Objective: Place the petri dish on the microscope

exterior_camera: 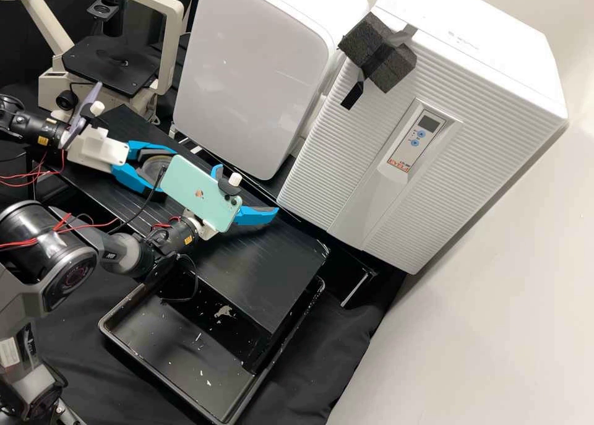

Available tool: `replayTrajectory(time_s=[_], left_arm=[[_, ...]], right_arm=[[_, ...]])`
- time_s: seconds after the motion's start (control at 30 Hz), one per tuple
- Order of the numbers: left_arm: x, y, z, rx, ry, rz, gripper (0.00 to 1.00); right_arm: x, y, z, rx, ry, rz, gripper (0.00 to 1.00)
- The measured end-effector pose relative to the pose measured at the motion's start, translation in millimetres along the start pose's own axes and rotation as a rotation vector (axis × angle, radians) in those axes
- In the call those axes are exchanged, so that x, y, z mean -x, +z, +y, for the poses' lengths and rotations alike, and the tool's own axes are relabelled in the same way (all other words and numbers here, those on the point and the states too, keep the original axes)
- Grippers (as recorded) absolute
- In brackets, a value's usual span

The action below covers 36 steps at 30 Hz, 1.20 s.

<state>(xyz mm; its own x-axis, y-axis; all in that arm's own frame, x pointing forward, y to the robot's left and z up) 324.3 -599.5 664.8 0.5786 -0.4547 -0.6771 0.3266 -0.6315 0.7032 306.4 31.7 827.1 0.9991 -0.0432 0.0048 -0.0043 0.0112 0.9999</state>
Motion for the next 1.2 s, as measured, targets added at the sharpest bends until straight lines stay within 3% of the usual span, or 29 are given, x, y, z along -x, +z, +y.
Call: replayTrajectory(time_s=[0.2, 0.37, 0.53, 0.7, 1.0, 1.2], left_arm=[[23, -11, 17.3, 0.003, 0.043, 0.066, 0.00], [43, -18, 32.5, 0.030, 0.095, 0.111, 0.00], [55, -24, 36.7, 0.069, 0.124, 0.148, 0.00], [72, -33, 42.0, 0.078, 0.163, 0.188, 0.00], [110, -63, 60.1, 0.130, 0.305, 0.318, 0.00], [119, -76, 58.8, 0.149, 0.319, 0.368, 0.00]], right_arm=[[0, 0, 0, 0.000, 0.000, 0.000, 1.00], [0, 0, 0, 0.000, 0.000, 0.000, 1.00], [0, 0, 0, 0.000, 0.000, 0.000, 1.00], [0, 0, 0, 0.000, 0.000, 0.000, 1.00], [0, 0, 0, 0.000, 0.000, 0.000, 1.00], [0, 0, 0, 0.000, 0.000, 0.000, 1.00]])
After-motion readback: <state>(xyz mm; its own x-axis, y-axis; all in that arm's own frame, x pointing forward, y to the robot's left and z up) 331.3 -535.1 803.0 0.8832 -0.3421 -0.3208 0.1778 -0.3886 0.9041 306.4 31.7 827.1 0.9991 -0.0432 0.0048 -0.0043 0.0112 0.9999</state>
